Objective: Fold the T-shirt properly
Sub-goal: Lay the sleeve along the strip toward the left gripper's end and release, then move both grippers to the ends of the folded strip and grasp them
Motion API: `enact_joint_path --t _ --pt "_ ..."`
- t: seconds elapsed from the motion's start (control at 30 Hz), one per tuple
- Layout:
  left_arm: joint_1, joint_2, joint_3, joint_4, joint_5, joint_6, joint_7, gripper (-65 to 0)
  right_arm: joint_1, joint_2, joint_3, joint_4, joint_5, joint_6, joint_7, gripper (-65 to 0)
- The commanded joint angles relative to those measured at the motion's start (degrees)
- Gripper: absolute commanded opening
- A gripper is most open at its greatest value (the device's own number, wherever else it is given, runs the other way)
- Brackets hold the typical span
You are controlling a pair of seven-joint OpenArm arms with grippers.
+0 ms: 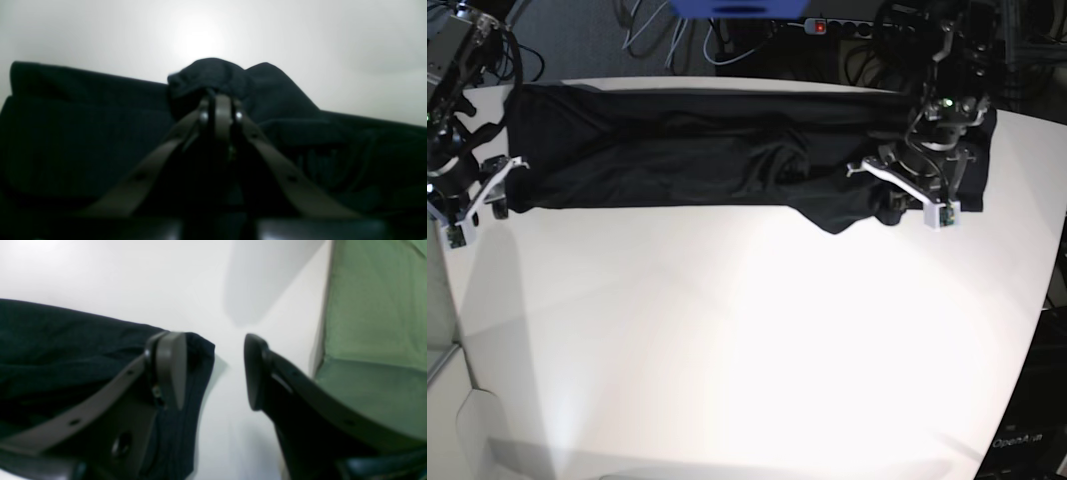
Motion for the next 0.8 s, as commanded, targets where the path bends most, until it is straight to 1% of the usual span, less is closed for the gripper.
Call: enact_joint_path --t 0.0,0.1,0.2,0.33,0.5,0.7,0.77 --pt "0.25 -1.17 -0.54 1.04 0.1 -0.63 -1.31 -65.0 0.55 1.0 0.26 0.97 0.42 0.17 1.13 -35.4" --pt "2.01 -2.22 -1.33 1.04 0.1 -3.26 -1.84 -65.0 0.64 1.09 0.26 0.97 0.42 0.17 1.13 -35.4" --pt "4.03 -1.6 -5.55 0.95 0.1 -5.29 -1.84 -65.0 1.43 1.09 0.26 0.97 0.42 0.17 1.13 -35.4" --pt "5.7 -1.6 -10.03 0.95 0.19 -9.59 -1.4 -65.0 1.61 1.09 0.26 0.97 0.42 0.17 1.05 -35.4" --pt "7.63 -1.6 -15.04 0.33 0.72 -13.29 -1.31 -65.0 1.7 1.09 0.26 0.97 0.42 0.17 1.05 -35.4" --pt "8.6 -1.6 -19.17 -0.81 0.72 -16.1 -1.31 -65.0 2.75 1.0 0.26 0.97 0.42 0.17 0.78 -35.4" --pt "8.69 -1.6 -20.14 -1.51 0.72 -16.1 -1.31 -65.0 2.75 1.0 0.26 0.97 0.42 0.17 0.87 -35.4"
